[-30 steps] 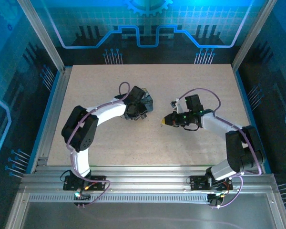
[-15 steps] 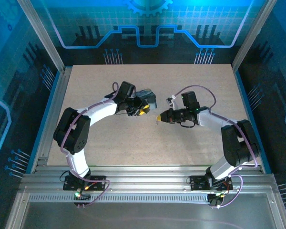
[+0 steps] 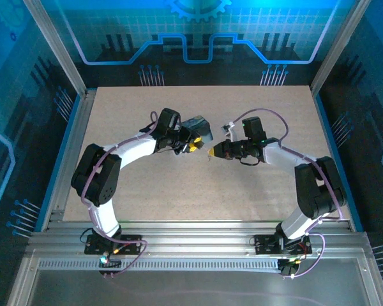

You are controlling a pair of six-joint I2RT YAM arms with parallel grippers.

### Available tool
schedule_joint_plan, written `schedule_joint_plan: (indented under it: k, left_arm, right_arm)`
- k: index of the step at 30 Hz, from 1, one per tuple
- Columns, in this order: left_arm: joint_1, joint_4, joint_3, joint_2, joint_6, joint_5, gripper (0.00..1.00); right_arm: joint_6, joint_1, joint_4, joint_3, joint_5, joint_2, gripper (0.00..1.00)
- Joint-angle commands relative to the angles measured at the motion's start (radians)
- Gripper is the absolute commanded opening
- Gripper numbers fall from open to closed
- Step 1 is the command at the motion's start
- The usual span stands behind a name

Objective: Unlock the padlock with the key

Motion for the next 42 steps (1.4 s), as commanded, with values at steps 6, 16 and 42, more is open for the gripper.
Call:
schedule_joint_plan:
  k: [6, 16, 42]
  left_arm:
    - [0.015, 0.029, -0.014, -0.06, -0.02, 0.044, 0.0]
    - [0.017, 0.022, -0.025, -0.077, -0.018, 0.036, 0.0]
    - [0.021, 0.028, -0.048, -0.088, -0.024, 0.029, 0.0]
  right_arm:
    - [-0.001, -0.016, 0.04, 0.005, -0.029, 0.04, 0.0]
    - [0.023, -0.006, 0.079, 0.016, -0.05, 0.061, 0.0]
    - [0.054, 0.025, 0.106, 0.047, -0.048, 0.095, 0.0]
